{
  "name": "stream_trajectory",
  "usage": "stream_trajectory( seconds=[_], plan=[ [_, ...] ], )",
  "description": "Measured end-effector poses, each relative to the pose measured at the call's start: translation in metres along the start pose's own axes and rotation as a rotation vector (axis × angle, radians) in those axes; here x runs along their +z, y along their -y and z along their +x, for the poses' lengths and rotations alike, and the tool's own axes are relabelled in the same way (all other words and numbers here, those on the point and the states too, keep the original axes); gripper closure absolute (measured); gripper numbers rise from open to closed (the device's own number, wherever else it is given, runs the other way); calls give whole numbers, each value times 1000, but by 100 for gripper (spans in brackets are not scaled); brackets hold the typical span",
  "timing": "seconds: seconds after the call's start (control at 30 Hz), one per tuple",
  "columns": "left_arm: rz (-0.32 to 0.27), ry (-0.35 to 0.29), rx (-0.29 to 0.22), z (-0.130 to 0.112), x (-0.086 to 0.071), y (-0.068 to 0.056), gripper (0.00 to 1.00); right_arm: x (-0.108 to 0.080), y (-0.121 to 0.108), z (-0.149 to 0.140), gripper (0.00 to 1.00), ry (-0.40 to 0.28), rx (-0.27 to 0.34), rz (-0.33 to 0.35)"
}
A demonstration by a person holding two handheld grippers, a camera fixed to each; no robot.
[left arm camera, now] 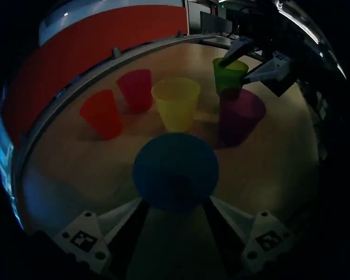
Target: Pour water
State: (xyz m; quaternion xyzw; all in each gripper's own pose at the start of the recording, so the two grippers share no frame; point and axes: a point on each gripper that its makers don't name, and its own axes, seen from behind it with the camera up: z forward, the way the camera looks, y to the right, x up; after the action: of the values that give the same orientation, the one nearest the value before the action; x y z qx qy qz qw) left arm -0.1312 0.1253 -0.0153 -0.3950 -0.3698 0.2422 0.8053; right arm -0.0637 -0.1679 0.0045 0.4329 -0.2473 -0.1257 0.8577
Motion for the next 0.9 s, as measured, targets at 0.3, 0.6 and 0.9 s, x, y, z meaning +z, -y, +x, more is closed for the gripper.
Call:
stream_trajectory(
  seconds=[0.3,0.6,0.9],
  plan=[
    [-1,3,15,-6,-9,-4,20,6,-1,-15,9,32,4,-3],
    [4,-6,5,-10,-16,-6,21,8,-1,-21,9,34,9,-6],
    [8,-20,-9,-12,-22,-8,21,6,1,-23,2,35,20,-12]
  ],
)
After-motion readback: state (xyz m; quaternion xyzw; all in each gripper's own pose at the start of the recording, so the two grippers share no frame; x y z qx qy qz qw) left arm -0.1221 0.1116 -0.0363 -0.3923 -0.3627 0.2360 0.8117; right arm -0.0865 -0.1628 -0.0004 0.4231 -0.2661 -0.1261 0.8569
